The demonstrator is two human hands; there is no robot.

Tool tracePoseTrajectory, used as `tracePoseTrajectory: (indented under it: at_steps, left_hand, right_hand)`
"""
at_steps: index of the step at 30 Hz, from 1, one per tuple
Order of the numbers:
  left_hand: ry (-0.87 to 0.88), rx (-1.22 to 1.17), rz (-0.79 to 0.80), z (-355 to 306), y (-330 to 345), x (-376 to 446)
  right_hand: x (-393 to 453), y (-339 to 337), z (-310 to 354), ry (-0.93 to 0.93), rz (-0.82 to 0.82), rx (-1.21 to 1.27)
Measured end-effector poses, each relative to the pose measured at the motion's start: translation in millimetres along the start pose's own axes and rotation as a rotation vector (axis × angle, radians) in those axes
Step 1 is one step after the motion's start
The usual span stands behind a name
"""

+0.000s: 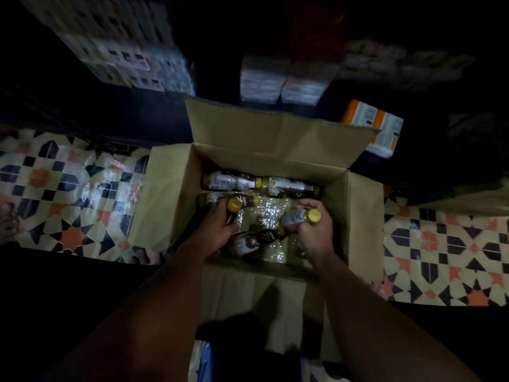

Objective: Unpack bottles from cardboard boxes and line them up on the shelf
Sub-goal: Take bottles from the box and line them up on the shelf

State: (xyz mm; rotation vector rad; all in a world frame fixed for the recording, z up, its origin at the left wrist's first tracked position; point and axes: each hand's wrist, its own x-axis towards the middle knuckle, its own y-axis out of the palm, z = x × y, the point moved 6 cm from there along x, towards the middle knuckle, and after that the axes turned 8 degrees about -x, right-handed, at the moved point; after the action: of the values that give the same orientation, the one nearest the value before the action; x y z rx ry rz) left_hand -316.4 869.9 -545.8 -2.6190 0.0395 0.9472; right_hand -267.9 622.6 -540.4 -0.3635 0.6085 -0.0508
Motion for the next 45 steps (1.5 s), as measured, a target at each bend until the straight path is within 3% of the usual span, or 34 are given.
tracePoseTrajectory:
  at_steps: [6,12,18,23,29,38,45]
  left_hand:
    - [0.045,-0.321,-0.254,-51.4,-16.8,-16.2]
    - [-0.083,-0.465,-0.177,-72.1,-13.6,-23.9]
    - [0.023,-0.510,-0.305,-102.3,-20.0,-35.5]
    - [0.118,-0.595,-0.312,-146.2,-29.1,-56.0]
    - [0.316,-0.502,-0.202,-269.9,-65.6,-138.6]
    - [0.631,-0.442,-0.124,-507.2,-156.2,-314.1]
    - [0.857,-0.446,-0.183,-653.2,-222.9,-434.6]
  right_hand:
    - [-27.8,-12.9,34.0,0.043,0.140,0.241]
    - [-45.3,-12.6,51.9,0.121,0.204,0.511]
    - [-45.3,-11.0,73.4,0.028,0.185,0.185]
    - [-61.2,-18.4,121.4,-0.085,0.200,0.112]
    - [-135.1,-67.9,241.6,-0.206,0.226,0.050]
    - [-289.3,-163.1,488.0,-0.489,0.215,0.056]
    - [-391.2,-225.1,641.3,-0.737,0.206,0.141]
